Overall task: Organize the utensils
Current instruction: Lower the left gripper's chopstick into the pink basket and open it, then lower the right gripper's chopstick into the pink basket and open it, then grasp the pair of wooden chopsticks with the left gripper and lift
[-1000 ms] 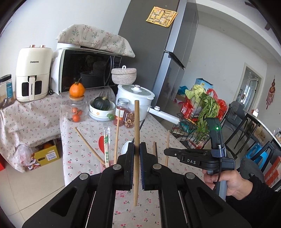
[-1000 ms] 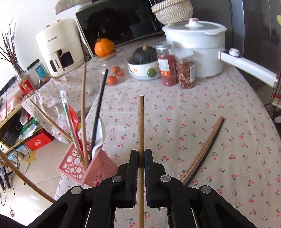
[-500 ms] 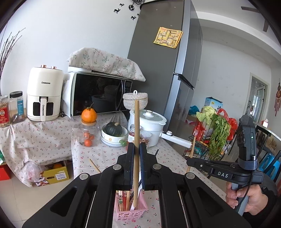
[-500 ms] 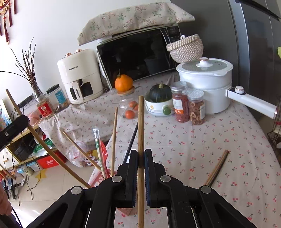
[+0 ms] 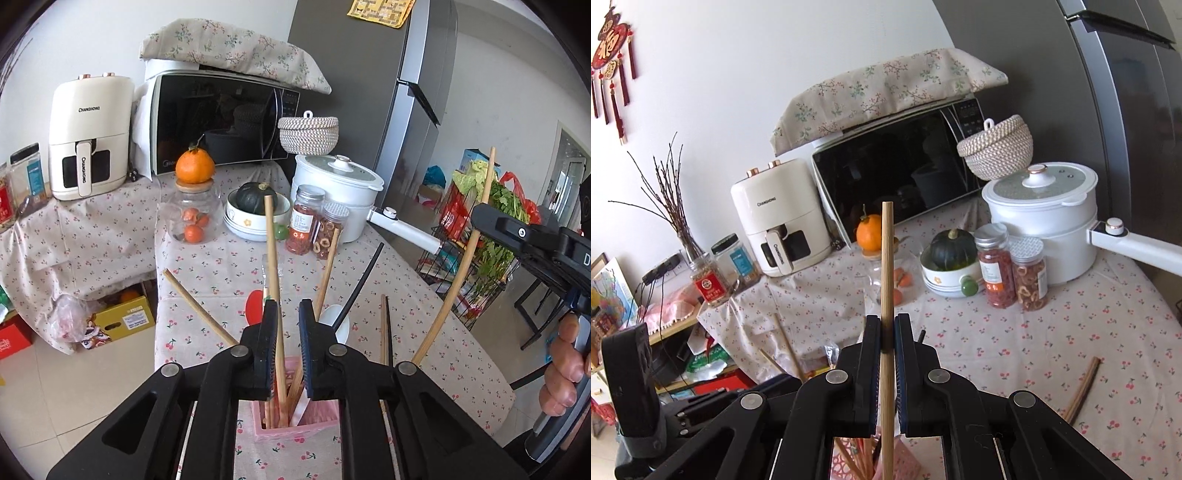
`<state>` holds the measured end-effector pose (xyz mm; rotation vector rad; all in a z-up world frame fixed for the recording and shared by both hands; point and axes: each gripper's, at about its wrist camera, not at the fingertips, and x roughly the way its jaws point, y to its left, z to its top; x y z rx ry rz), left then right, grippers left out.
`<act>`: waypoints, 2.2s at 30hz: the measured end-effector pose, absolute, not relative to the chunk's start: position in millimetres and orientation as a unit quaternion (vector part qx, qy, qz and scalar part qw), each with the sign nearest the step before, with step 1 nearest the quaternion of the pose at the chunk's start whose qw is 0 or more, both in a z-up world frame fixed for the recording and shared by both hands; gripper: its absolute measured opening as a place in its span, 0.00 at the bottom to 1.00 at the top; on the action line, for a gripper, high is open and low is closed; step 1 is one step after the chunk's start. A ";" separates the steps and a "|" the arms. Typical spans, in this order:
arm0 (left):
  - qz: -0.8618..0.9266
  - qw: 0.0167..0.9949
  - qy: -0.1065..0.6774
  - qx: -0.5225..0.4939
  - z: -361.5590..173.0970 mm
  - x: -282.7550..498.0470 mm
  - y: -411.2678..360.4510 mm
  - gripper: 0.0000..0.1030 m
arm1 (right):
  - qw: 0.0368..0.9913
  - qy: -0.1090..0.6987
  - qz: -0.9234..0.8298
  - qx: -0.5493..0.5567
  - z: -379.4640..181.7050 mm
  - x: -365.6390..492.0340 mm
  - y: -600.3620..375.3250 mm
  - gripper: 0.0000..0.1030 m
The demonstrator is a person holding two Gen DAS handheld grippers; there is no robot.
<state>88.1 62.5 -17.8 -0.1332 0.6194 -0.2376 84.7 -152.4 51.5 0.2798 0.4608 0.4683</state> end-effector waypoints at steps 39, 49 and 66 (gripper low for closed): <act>-0.039 0.919 0.384 -0.081 -34.4 57.0 93.9 0.85 | 0.941 0.235 0.212 0.123 25.0 108.7 -127.3 0.81; -0.030 0.938 0.343 -0.050 -17.8 47.7 74.6 0.90 | 0.961 0.225 0.146 0.066 26.8 94.1 -171.7 1.00; -0.080 0.947 0.310 0.021 -4.2 34.6 -14.2 0.95 | 0.950 0.297 0.070 0.067 2.3 85.4 -260.0 1.00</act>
